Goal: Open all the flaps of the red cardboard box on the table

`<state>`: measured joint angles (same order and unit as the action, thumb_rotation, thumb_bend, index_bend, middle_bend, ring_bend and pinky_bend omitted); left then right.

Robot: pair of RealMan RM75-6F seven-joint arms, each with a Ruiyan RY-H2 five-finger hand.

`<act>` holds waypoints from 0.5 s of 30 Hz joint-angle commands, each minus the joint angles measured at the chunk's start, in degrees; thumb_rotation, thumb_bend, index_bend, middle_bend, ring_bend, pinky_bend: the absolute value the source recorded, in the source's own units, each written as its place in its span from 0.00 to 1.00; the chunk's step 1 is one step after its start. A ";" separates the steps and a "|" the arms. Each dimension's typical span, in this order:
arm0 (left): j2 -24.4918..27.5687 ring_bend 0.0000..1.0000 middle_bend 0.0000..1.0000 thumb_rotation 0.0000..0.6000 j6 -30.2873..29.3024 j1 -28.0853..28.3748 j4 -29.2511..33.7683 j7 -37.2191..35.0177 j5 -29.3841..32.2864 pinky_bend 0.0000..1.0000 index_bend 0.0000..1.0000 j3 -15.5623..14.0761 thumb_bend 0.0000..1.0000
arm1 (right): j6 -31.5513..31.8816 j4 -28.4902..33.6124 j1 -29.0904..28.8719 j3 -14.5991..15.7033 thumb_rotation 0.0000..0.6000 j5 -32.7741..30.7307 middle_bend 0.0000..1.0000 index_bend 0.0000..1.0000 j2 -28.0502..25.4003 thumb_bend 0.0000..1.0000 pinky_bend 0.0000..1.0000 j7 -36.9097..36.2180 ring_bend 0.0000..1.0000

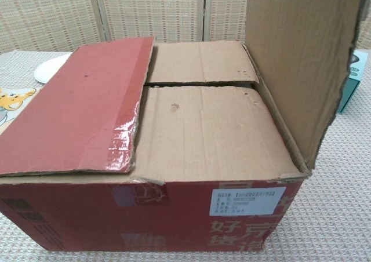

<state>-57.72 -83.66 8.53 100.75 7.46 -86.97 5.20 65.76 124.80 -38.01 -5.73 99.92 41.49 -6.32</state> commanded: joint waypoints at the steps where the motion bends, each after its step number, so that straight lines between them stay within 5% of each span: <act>1: 0.72 0.20 0.20 1.00 0.60 0.84 0.77 -0.90 -0.91 0.00 0.17 0.18 0.32 | 2.56 -1.23 2.99 1.69 0.43 1.36 0.50 0.58 -1.64 0.07 0.00 -2.50 0.39; 15: 3.99 0.22 0.20 1.00 7.84 9.13 4.55 -7.49 -7.96 0.00 0.19 1.16 0.32 | 10.69 -7.76 12.66 6.02 0.42 3.33 0.50 0.58 -4.76 0.07 0.00 -12.84 0.39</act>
<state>-54.23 -76.88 16.53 104.78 1.06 -93.93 6.18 76.09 117.43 -25.80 -0.03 103.05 36.89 -18.71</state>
